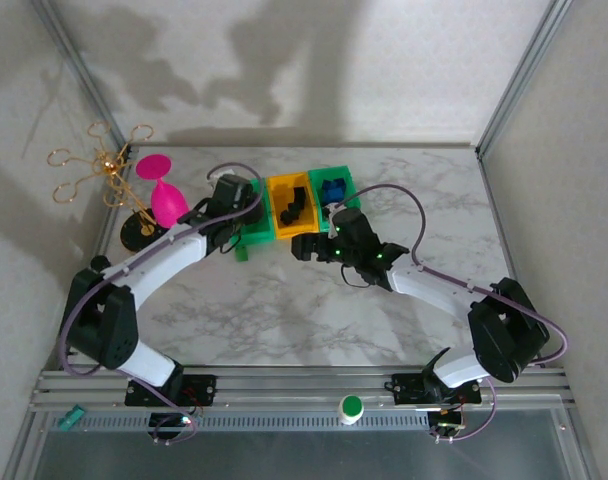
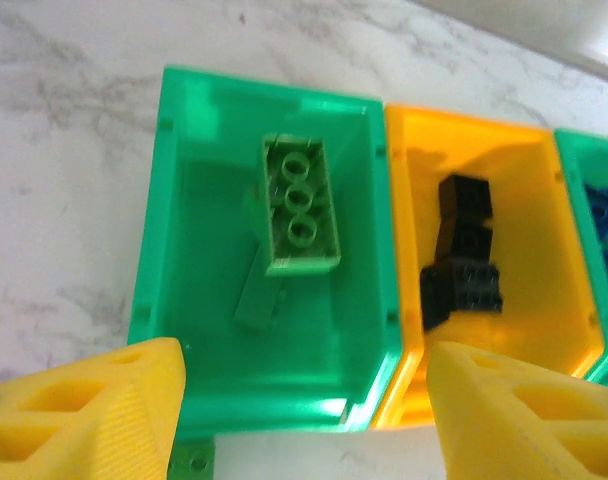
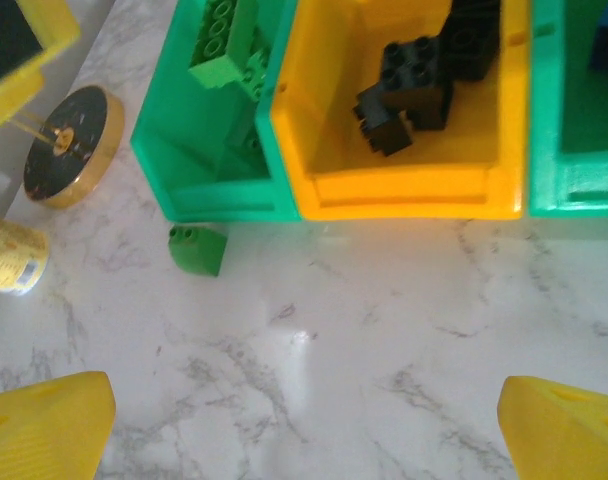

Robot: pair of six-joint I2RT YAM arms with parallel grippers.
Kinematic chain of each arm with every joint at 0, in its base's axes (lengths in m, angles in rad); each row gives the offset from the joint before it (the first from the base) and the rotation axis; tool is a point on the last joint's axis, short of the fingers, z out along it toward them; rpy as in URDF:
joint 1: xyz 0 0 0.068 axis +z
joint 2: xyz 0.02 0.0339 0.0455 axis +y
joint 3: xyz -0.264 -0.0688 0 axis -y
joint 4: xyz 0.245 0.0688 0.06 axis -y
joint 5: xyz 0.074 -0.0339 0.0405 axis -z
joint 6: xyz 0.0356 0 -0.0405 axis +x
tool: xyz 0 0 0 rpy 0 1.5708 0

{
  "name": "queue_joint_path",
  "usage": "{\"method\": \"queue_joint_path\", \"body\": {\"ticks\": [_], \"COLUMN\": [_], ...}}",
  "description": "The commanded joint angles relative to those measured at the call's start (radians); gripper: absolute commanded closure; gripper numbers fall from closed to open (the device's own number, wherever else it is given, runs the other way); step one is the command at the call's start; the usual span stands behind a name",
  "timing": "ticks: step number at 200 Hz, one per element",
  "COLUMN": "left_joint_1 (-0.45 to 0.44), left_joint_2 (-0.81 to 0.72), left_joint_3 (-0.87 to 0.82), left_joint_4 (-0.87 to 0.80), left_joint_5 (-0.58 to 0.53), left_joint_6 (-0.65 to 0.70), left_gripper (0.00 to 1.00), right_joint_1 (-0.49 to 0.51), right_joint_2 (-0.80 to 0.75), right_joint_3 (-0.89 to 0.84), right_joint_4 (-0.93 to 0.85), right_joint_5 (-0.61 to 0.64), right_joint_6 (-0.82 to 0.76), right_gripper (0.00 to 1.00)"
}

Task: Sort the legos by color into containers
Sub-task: Pick up the lego from the center of the table.

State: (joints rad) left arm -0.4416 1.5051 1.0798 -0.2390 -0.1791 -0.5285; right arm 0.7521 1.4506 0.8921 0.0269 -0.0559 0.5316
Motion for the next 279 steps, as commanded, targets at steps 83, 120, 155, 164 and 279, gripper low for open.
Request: {"method": "queue_joint_path", "body": {"ticks": [83,120,155,164,279], "left_joint_1": [-0.074,-0.074,-0.056,-0.051,-0.025], "left_joint_2": [-0.027,0.066,0.130,0.149,0.273], "left_joint_3": [-0.271,-0.257,-0.259,-0.258,-0.189], "left_joint_4": [0.026,0.064,0.092,0.097,0.144], "left_joint_5": [-0.015,-0.029,-0.053,-0.046,-0.081], "left_joint_6": [-0.074,-0.071,-0.083,-0.083,-0.048], "left_gripper": [0.33,0.36,0.40,0.41,0.57], "right_joint_1": [0.019,0.019,0.017,0.018,0.017], "right_joint_2": [0.025,0.019,0.010,0.011,0.004], "right_joint_3": [-0.027,-0.027,-0.031,-0.030,-0.033], "right_joint_4": [0.073,0.061,0.053,0.050,0.036], "right_joint_5": [-0.015,-0.004,0.012,0.015,0.035], "right_joint_6": [0.019,0.013,0.006,0.004,-0.005], "right_gripper": [0.01,0.01,0.01,0.01,0.02]}}
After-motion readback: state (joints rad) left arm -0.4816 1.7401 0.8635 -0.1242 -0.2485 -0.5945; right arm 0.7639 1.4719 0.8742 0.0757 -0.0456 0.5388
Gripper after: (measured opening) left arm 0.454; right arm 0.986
